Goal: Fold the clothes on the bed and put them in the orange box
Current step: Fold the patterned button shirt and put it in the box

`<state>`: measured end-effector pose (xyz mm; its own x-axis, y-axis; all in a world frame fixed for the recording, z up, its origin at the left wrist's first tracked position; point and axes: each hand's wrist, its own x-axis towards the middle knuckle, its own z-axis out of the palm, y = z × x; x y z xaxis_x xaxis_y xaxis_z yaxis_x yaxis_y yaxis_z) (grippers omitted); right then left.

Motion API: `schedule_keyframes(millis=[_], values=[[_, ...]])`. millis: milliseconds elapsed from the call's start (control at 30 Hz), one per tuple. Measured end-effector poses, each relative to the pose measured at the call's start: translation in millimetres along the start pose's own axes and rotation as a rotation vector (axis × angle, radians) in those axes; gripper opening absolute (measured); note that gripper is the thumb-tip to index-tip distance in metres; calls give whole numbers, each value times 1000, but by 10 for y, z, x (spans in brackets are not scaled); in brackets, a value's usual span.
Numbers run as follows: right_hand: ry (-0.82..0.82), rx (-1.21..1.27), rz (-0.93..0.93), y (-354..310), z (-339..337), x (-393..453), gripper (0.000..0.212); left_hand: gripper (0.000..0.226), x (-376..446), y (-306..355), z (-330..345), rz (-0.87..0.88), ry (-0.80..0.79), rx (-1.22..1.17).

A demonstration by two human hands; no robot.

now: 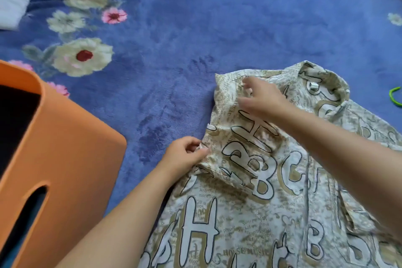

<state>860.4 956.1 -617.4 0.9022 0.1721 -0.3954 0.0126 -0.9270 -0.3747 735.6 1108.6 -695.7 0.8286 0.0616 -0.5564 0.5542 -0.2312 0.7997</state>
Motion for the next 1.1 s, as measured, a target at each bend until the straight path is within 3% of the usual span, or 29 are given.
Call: schedule_keyframes(millis=[67,133,233,300,467,600,733,867,933,1000,1100], values=[[-9,152,5,-188,-34,222,51,11,-12,-37,-18,12,-4,-28],[-86,93,33,-294,-29,418,56,12,-16,-83,-4,19,-9,-79],[-193,-16,34,-385,12,591,28,22,18,-133,-30,-5,-27,-144],[-145,122,59,-375,39,686,12,23,30,-132,-51,-5,-61,-124],[1,354,97,-417,275,844,16,37,79,-152,-89,17,-140,56],[53,324,126,-397,444,929,22,48,119,-170,-48,-2,-147,129],[1,118,11,-385,389,963,28,51,155,-159,-36,-12,-140,159],[-46,79,-92,-310,207,801,27,54,177,-147,-62,-13,-133,117],[-199,-43,-69,-193,33,696,31,59,194,-115,-86,-24,-157,115],[-448,-89,57,-54,-142,589,18,59,193,-73,-109,-55,-212,130],[-520,-271,124,75,-273,523,19,37,174,-28,-130,-98,-301,141]])
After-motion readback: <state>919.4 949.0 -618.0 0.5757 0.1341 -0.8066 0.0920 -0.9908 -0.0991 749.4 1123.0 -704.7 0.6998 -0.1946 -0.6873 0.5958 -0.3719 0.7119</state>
